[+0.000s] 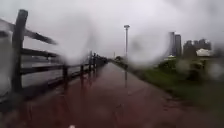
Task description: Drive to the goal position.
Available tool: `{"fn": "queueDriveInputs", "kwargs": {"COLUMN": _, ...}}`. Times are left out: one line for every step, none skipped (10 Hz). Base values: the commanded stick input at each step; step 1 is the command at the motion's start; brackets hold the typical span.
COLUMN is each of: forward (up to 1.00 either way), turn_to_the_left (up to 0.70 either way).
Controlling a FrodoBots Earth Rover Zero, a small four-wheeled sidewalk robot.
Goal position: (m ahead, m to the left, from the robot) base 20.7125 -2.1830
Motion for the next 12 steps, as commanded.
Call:
{"fn": "queueDriveInputs", "kwargs": {"forward": 1.00, "turn_to_the_left": 0.00}}
{"fn": "queueDriveInputs", "kwargs": {"forward": 1.00, "turn_to_the_left": 0.00}}
{"fn": "queueDriveInputs", "kwargs": {"forward": 1.00, "turn_to_the_left": 0.00}}
{"fn": "queueDriveInputs", "kwargs": {"forward": 1.00, "turn_to_the_left": 0.00}}
{"fn": "queueDriveInputs", "kwargs": {"forward": 1.00, "turn_to_the_left": 0.00}}
{"fn": "queueDriveInputs", "kwargs": {"forward": 1.00, "turn_to_the_left": 0.00}}
{"fn": "queueDriveInputs", "kwargs": {"forward": 1.00, "turn_to_the_left": 0.00}}
{"fn": "queueDriveInputs", "kwargs": {"forward": 1.00, "turn_to_the_left": 0.00}}
{"fn": "queueDriveInputs", "kwargs": {"forward": 1.00, "turn_to_the_left": 0.00}}
{"fn": "queueDriveInputs", "kwargs": {"forward": 1.00, "turn_to_the_left": 0.00}}
{"fn": "queueDriveInputs", "kwargs": {"forward": 1.00, "turn_to_the_left": 0.00}}
{"fn": "queueDriveInputs", "kwargs": {"forward": 1.00, "turn_to_the_left": 0.00}}
